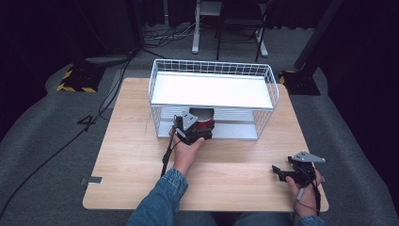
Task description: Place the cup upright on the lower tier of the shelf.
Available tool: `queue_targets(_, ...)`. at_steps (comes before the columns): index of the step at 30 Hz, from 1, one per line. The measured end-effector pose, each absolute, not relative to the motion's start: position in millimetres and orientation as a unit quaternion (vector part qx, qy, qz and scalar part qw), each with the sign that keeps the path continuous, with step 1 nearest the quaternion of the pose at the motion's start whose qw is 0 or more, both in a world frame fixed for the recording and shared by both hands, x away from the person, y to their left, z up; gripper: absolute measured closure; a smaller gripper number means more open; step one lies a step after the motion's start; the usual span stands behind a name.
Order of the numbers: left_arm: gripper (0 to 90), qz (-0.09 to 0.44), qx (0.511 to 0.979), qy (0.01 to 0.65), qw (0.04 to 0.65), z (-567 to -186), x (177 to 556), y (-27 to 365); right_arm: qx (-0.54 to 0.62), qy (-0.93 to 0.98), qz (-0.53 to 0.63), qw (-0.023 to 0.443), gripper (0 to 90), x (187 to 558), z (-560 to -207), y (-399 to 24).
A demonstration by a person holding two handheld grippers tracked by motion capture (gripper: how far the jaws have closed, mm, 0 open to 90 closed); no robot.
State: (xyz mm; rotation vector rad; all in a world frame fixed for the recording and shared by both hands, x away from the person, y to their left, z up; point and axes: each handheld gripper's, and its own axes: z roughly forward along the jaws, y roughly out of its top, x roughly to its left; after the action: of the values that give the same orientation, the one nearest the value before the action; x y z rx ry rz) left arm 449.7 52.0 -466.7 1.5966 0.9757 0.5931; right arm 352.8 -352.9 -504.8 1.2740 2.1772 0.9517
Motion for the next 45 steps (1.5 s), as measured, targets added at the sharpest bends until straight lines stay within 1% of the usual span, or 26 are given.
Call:
queue_targets(7, 6.6, 0.263, 0.656, 0.427, 0.564, -469.7, 462.2, 40.8, 0.454, 0.791, 0.346, 0.219, 17.3, 352.9, -504.8, -351.5)
queue_targets(11, 6.5, 0.254, 0.653, 0.435, 0.565, -475.5, 467.1, 35.6, 0.450, 0.793, 0.348, 0.219, 17.3, 352.7, -504.9, -351.0)
queue_targets(19, 6.5, 0.264, 0.649, 0.441, 0.560, -475.8, 476.4, 27.7, 0.449, 0.793, 0.347, 0.219, 17.3, 352.4, -504.8, -350.6)
queue_targets(21, 6.5, 0.273, 0.641, 0.457, 0.553, -473.3, 479.7, 23.2, 0.449, 0.794, 0.347, 0.220, 17.3, 352.3, -504.8, -350.6)
queue_targets(22, 6.5, 0.293, 0.660, 0.427, 0.544, -472.1, 485.4, 26.8, 0.449, 0.793, 0.347, 0.220, 17.3, 352.4, -504.8, -350.7)
queue_targets(23, 6.5, 0.268, 0.653, 0.432, 0.561, -472.8, 486.4, 22.0, 0.449, 0.793, 0.348, 0.218, 17.3, 352.5, -504.9, -350.7)
queue_targets(24, 6.5, 0.280, 0.662, 0.420, 0.555, -473.2, 490.6, 23.7, 0.449, 0.793, 0.348, 0.218, 17.3, 352.5, -504.9, -350.8)
queue_targets(25, 6.5, 0.260, 0.650, 0.434, 0.567, -474.4, 491.2, 19.2, 0.450, 0.793, 0.348, 0.218, 17.3, 352.5, -504.9, -350.8)
queue_targets(26, 6.5, 0.252, 0.665, 0.395, 0.582, -475.6, 497.3, 19.8, 0.450, 0.793, 0.348, 0.217, 17.3, 352.5, -504.9, -350.8)
queue_targets(27, 6.5, 0.255, 0.659, 0.406, 0.580, -475.7, 495.9, 16.3, 0.449, 0.793, 0.348, 0.218, 17.3, 352.6, -504.9, -350.8)
queue_targets(28, 6.5, 0.269, 0.646, 0.436, 0.566, -475.3, 492.2, 13.7, 0.450, 0.793, 0.348, 0.217, 17.2, 352.6, -504.9, -350.8)
queue_targets(31, 6.5, 0.283, 0.652, 0.429, 0.558, -475.7, 493.6, 12.9, 0.450, 0.793, 0.348, 0.217, 17.3, 352.7, -504.9, -350.9)
queue_targets(32, 6.4, 0.279, 0.663, 0.411, 0.561, -476.6, 495.8, 14.0, 0.450, 0.793, 0.348, 0.217, 17.3, 352.6, -504.9, -350.8)
queue_targets(34, 6.4, 0.272, 0.665, 0.418, 0.556, -478.2, 494.9, 15.2, 0.449, 0.794, 0.347, 0.220, 17.3, 352.4, -504.8, -350.6)
queue_targets(35, 6.4, 0.246, 0.644, 0.437, 0.578, -479.8, 494.1, 10.0, 0.449, 0.794, 0.347, 0.220, 17.3, 352.3, -504.8, -350.6)
queue_targets(36, 6.3, 0.247, 0.629, 0.462, 0.574, -479.3, 491.9, 8.8, 0.449, 0.794, 0.347, 0.220, 17.3, 352.4, -504.9, -350.6)
queue_targets(37, 6.4, 0.234, 0.618, 0.477, 0.579, -479.7, 490.2, 5.6, 0.449, 0.794, 0.347, 0.220, 17.3, 352.3, -504.9, -350.6)
queue_targets(40, 6.3, 0.237, 0.620, 0.478, 0.576, -480.1, 489.0, 3.4, 0.449, 0.793, 0.348, 0.218, 17.3, 352.5, -504.9, -350.7)
queue_targets(41, 6.0, 0.251, 0.627, 0.463, 0.574, -480.0, 490.8, 6.2, 0.450, 0.793, 0.348, 0.217, 17.3, 352.7, -504.9, -350.9)
queue_targets(44, 5.6, 0.244, 0.628, 0.463, 0.576, -479.6, 491.0, 6.8, 0.449, 0.793, 0.348, 0.218, 17.3, 352.5, -504.9, -350.8)
queue_targets(45, 5.3, 0.230, 0.615, 0.480, 0.582, -479.6, 489.3, 3.7, 0.449, 0.793, 0.347, 0.220, 17.3, 352.3, -504.8, -350.6)
